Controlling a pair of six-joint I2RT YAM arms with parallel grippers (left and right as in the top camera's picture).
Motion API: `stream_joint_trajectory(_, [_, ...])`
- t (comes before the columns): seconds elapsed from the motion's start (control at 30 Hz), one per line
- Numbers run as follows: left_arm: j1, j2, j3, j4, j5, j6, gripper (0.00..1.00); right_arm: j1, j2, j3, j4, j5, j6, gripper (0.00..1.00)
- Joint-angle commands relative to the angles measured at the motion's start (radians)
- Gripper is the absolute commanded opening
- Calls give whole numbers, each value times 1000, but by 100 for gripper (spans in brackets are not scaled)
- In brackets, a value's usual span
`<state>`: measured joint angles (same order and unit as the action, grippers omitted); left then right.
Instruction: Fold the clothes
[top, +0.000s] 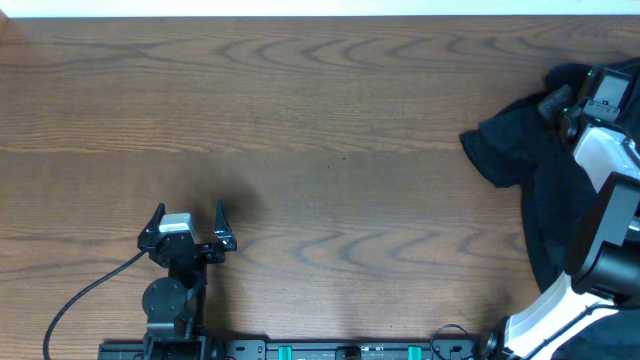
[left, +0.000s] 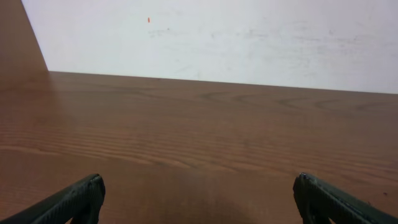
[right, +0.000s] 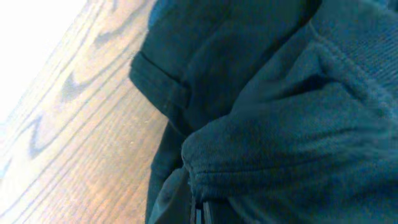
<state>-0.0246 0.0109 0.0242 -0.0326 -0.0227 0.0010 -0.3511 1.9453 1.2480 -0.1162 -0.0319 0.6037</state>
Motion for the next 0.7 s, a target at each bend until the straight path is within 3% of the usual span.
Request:
stream_joint_trajectory(0.0, [-5, -6, -20, -37, -15, 10, 98, -1, -50, -3, -11, -3, -54, 1])
stream_joint_trajectory(0.33, [-5, -6, -20, -37, -15, 10, 98, 59, -120, -3, -12, -12, -182, 1])
stream_joint_trajectory(0.67, [-5, -6, -20, -37, -15, 10, 98, 174, -174, -3, 5, -132, -187, 1])
